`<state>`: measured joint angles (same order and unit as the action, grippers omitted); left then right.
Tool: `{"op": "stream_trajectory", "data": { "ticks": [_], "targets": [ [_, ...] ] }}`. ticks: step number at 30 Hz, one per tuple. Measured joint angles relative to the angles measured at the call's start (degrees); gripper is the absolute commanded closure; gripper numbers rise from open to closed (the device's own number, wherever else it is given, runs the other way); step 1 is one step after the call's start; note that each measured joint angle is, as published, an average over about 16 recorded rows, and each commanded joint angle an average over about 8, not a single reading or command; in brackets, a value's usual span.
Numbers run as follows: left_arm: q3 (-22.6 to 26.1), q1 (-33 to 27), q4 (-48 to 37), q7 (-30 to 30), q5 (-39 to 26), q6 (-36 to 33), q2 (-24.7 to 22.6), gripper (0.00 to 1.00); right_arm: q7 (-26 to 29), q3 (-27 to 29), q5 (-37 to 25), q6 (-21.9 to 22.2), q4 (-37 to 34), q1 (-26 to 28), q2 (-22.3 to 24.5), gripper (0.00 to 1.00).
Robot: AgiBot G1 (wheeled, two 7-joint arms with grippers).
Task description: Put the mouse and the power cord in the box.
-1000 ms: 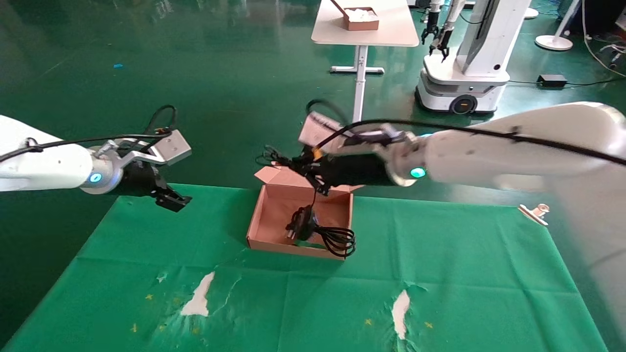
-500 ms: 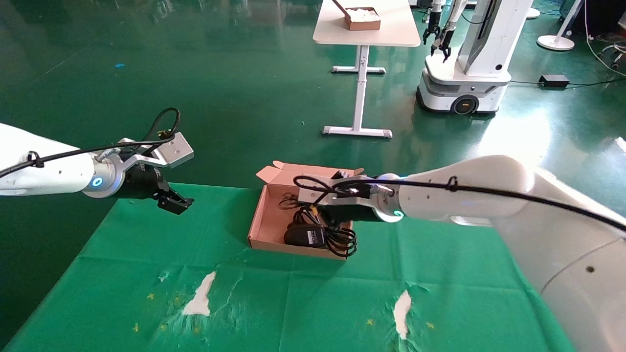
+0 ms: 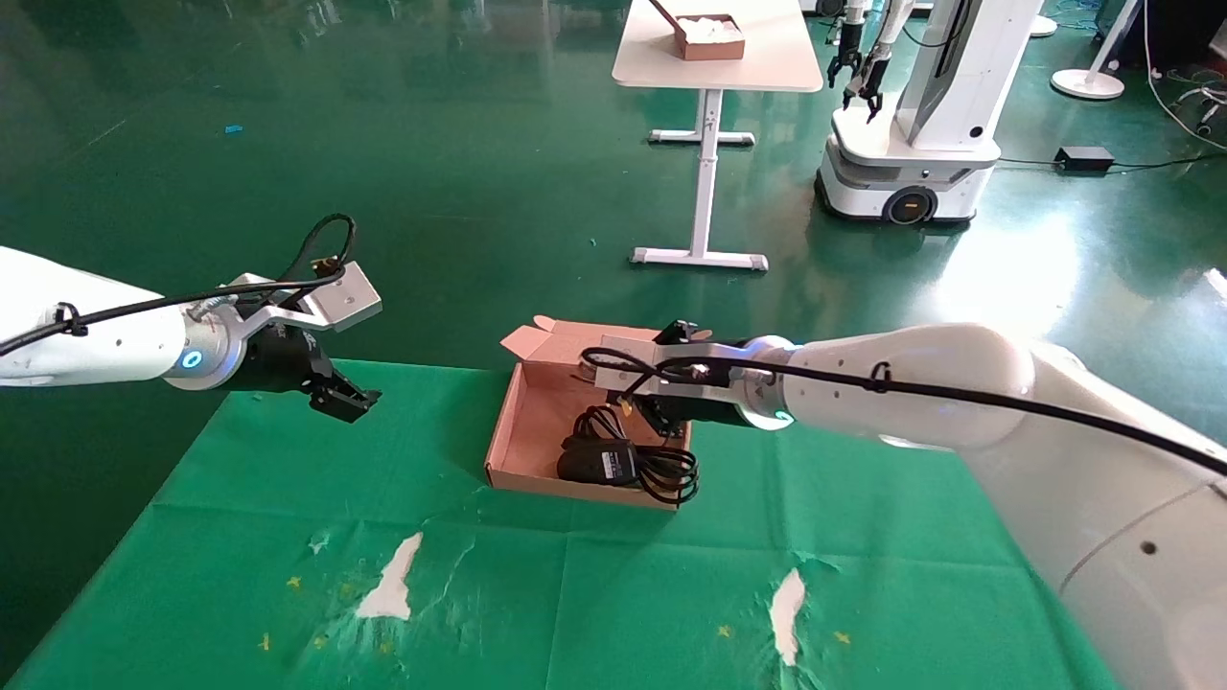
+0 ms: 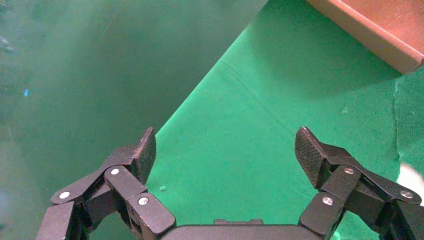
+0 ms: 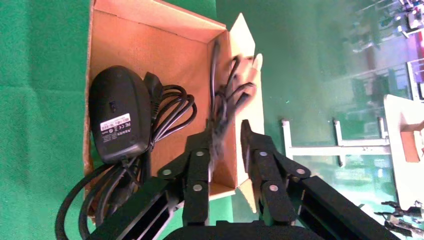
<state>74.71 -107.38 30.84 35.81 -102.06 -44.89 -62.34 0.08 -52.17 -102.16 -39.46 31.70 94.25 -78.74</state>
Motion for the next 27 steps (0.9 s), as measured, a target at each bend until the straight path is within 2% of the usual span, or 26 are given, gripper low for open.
{"op": "stream_trajectory", "data": {
  "ticks": [15,27],
  "targets": [
    [-0.13,-0.01,-0.54,-0.34,0.28,0.04,-0.26,0.00,0.28,1.71,1.49,-2.49,1.00,-0.45,1.17,0.00],
    [-0.14,0.00,-0.58,-0.36,0.31,0.05,-0.28,0.00,1.88,7.08,10.54,-9.34,7.28,-5.38,7.72,0.00]
  ]
}}
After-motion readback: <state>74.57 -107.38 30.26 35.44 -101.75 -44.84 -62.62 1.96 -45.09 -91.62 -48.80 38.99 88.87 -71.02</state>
